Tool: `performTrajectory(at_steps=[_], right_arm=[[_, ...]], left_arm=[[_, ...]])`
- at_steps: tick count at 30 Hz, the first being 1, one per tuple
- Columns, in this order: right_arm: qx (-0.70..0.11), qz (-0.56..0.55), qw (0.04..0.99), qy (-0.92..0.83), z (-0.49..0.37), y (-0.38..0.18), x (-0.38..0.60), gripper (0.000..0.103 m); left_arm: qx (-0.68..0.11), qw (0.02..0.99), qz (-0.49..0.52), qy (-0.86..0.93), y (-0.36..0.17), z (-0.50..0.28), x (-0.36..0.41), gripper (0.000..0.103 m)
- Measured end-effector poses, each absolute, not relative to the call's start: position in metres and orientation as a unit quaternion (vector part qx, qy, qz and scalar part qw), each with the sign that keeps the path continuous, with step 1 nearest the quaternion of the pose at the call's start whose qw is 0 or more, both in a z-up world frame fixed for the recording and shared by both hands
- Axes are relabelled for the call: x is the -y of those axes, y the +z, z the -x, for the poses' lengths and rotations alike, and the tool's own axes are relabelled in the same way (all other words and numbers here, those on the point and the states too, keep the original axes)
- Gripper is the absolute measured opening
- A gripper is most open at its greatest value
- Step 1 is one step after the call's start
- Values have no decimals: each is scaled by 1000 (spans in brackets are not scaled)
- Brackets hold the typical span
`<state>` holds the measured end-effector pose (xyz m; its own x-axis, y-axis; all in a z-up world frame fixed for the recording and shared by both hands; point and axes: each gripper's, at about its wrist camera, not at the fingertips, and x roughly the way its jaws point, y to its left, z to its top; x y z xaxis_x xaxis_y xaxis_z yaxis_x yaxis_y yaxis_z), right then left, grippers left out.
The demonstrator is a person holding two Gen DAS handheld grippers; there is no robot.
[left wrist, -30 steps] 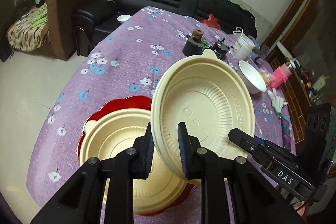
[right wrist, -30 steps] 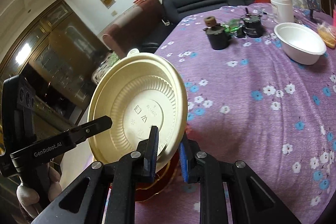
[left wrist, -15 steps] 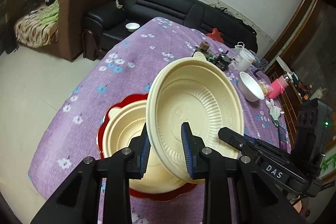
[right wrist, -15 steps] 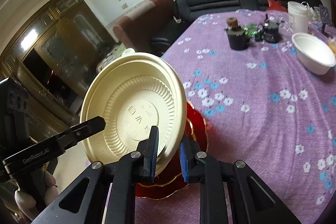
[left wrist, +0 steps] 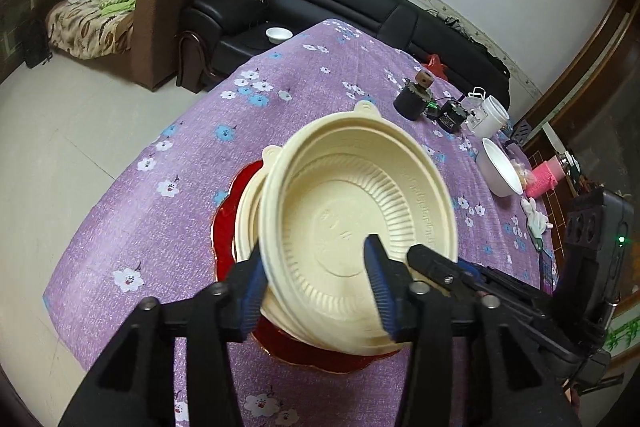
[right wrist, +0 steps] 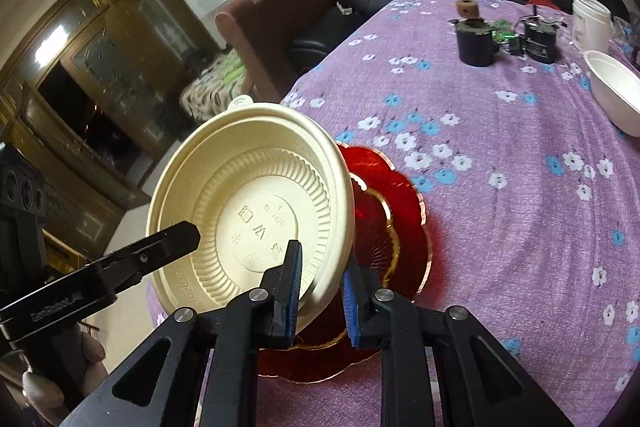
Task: Organize plates and bowls
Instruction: 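Lower the second tan bowl into the first and open the right gripper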
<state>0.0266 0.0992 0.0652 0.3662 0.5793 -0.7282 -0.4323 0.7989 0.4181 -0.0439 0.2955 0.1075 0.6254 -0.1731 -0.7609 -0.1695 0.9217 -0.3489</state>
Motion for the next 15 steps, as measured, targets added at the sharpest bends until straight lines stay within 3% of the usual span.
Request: performTrajectory(at_steps=[4,6,8,10,15], right_arm=[[-467,-49,829,304,-21,65,-109,23],[-465,-37,831,302,-20,65,-112,32],[-461,-31,836,295,-20,66,-112,54],[-452,-28,842,292,-18,68,-112,62],[-428,-16,856,288,-12,74,-111,66]], left_arm=[[-407,894,189,-8,120,57,-292,64],[-393,901,181,-5,127,62,-291,70],[-381,909,172,1,133,67,-289,72],[-370,915,162,8,138,70,-288,73],[-361,920,150,19,140,73,-286,74]])
